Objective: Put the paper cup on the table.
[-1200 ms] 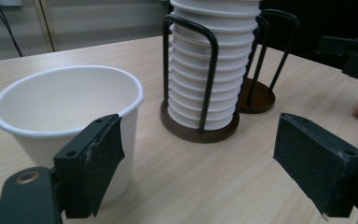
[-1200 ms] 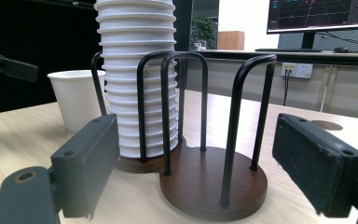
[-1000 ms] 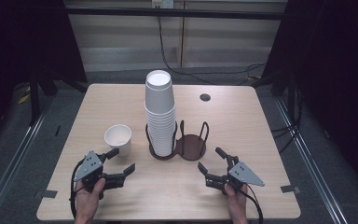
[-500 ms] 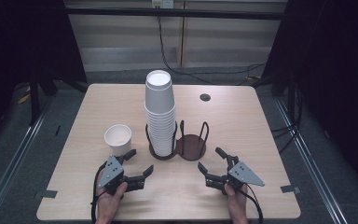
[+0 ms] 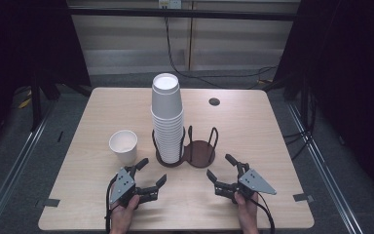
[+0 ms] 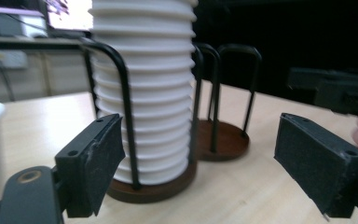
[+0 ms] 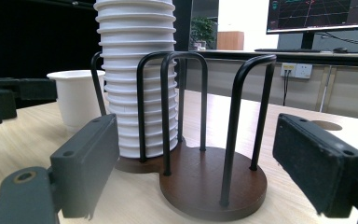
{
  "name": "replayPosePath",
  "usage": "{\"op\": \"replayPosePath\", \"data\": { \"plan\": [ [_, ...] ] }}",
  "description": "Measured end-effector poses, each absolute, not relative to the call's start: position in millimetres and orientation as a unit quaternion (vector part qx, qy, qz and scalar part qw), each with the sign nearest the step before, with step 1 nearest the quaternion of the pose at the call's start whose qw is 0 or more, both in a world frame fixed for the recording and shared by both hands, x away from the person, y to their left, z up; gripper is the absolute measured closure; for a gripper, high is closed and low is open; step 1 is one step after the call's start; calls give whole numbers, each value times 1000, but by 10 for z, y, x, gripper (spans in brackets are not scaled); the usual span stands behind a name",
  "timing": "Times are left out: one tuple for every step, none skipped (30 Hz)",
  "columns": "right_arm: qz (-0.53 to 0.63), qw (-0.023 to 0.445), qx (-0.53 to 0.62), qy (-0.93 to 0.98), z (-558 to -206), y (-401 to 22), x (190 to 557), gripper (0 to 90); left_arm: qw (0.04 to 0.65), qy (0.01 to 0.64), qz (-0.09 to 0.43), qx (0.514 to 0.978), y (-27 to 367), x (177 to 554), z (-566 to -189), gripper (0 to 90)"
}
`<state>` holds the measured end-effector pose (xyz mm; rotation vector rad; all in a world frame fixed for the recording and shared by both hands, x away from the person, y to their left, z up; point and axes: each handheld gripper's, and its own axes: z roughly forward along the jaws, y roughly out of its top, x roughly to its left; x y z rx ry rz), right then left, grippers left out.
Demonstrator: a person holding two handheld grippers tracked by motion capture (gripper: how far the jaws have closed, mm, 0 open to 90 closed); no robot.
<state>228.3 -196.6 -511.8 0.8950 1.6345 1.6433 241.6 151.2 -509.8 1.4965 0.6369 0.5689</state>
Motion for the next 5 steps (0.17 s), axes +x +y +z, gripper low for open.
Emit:
{"op": "replayPosePath", "data": {
  "plan": [
    [626, 322, 341, 623, -5118, -1966, 2284, 142, 650, 272, 257, 661, 1495, 2395, -5100, 153],
    [626, 322, 341, 623, -5118, -1966, 2284, 143, 650, 265, 259, 664, 1494, 2390, -5100, 156],
    [626, 323, 341, 623, -5118, -1966, 2283, 143, 652, 265, 256, 662, 1496, 2395, -5101, 154],
    [626, 323, 341, 623, -5118, -1965, 2282, 143, 654, 269, 253, 660, 1496, 2398, -5103, 154],
    [626, 323, 342, 622, -5118, -1965, 2283, 142, 654, 269, 252, 661, 1496, 2399, -5102, 150]
  ]
}}
